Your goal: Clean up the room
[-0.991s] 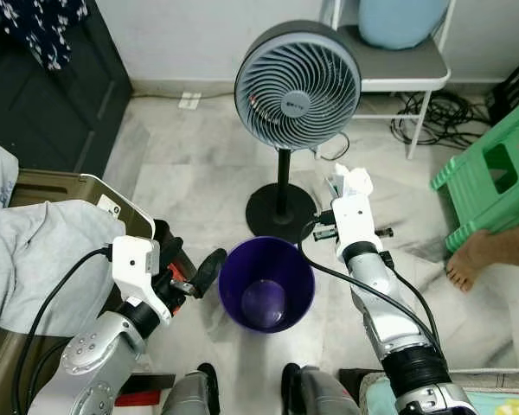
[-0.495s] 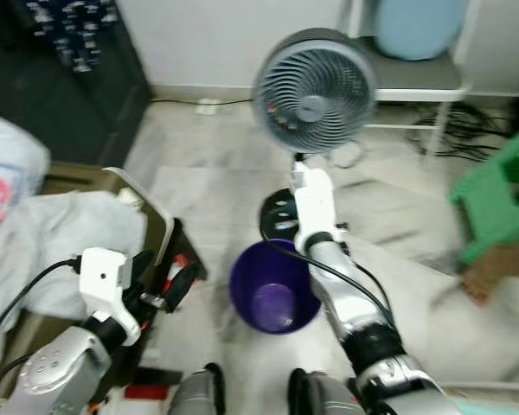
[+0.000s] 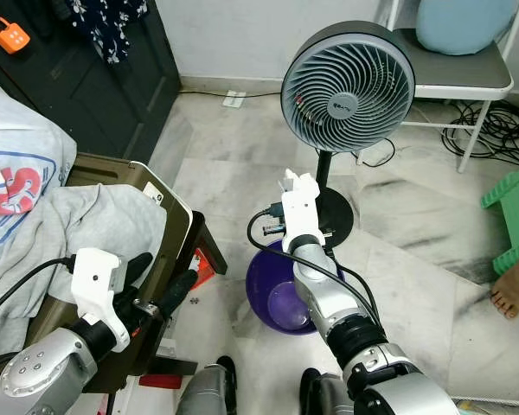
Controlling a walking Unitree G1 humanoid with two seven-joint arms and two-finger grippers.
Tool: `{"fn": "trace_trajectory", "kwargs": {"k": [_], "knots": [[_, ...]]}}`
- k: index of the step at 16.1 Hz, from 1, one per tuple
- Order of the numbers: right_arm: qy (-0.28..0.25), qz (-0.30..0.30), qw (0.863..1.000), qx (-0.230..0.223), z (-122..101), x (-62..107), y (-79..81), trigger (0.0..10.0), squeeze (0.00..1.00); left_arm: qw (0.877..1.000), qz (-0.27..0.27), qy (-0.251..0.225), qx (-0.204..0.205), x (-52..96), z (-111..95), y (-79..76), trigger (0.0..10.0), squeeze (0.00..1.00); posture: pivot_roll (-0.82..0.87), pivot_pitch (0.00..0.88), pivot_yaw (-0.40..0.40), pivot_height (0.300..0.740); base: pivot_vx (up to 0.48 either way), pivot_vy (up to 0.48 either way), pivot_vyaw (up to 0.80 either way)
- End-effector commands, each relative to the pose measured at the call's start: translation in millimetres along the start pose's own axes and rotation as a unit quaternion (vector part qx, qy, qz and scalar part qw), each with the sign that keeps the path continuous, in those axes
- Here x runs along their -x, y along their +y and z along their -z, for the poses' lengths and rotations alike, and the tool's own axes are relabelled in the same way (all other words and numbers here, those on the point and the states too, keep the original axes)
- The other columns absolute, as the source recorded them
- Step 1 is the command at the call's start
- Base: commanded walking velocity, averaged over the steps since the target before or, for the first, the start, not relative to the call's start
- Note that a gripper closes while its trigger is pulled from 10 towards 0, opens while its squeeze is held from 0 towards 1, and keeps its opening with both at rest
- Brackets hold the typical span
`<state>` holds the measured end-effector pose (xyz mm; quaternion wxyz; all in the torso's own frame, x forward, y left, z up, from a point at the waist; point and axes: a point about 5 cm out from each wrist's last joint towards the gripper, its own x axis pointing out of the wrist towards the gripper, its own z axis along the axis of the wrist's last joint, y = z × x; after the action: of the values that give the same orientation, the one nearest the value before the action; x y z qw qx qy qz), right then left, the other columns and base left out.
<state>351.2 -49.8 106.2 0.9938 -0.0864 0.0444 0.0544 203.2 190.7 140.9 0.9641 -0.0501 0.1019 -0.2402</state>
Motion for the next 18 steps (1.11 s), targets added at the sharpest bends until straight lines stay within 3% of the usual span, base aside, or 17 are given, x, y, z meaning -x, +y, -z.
{"fn": "trace_trajectory", "kwargs": {"k": [1, 6, 8, 12, 13, 18], "knots": [[-0.004, -0.006, 1.000, 0.006, -0.4, 3.3, 9.0, 10.0, 0.00, 0.999, -0.010, 0.030, -0.023, 3.3, 10.2, 5.8, 10.0, 0.00, 0.14, 0.282, 0.124, 0.740, 0.000, 0.000, 0.00], [0.055, 0.002, 0.998, -0.008, 32.0, 22.9, 10.6, 10.0, 0.00, 0.999, -0.028, 0.031, -0.016, 1.3, 16.4, 11.2, 10.0, 0.00, 0.08, 0.310, 0.117, 0.740, 0.000, 0.000, 0.00], [0.084, 0.003, 0.996, -0.010, 48.5, 32.5, 12.3, 10.0, 0.00, 0.999, -0.019, 0.034, -0.015, -7.3, 18.8, 12.0, 10.0, 0.00, 0.05, 0.327, 0.126, 0.740, 0.000, 0.000, 0.00], [0.094, 0.026, 0.995, 0.002, 54.6, 32.2, 3.0, 10.0, 0.00, 0.999, -0.004, 0.027, -0.019, -15.7, 14.2, 10.9, 10.0, 0.00, 0.05, 0.335, 0.128, 0.740, 0.000, 0.000, 0.00], [0.098, 0.046, 0.994, 0.005, 55.0, 31.2, -5.7, 10.0, 1.00, 0.999, -0.005, 0.025, -0.022, -15.0, 13.9, 12.7, 10.0, 0.00, 0.06, 0.333, 0.129, 0.740, 0.000, 0.000, 0.00], [0.094, 0.070, 0.993, 0.010, 53.3, 24.7, -22.0, 10.0, 1.00, 0.999, -0.008, 0.028, -0.023, -10.1, 15.9, 12.6, 10.0, 0.00, 0.08, 0.329, 0.132, 0.740, 0.000, 0.000, 0.00]]}}
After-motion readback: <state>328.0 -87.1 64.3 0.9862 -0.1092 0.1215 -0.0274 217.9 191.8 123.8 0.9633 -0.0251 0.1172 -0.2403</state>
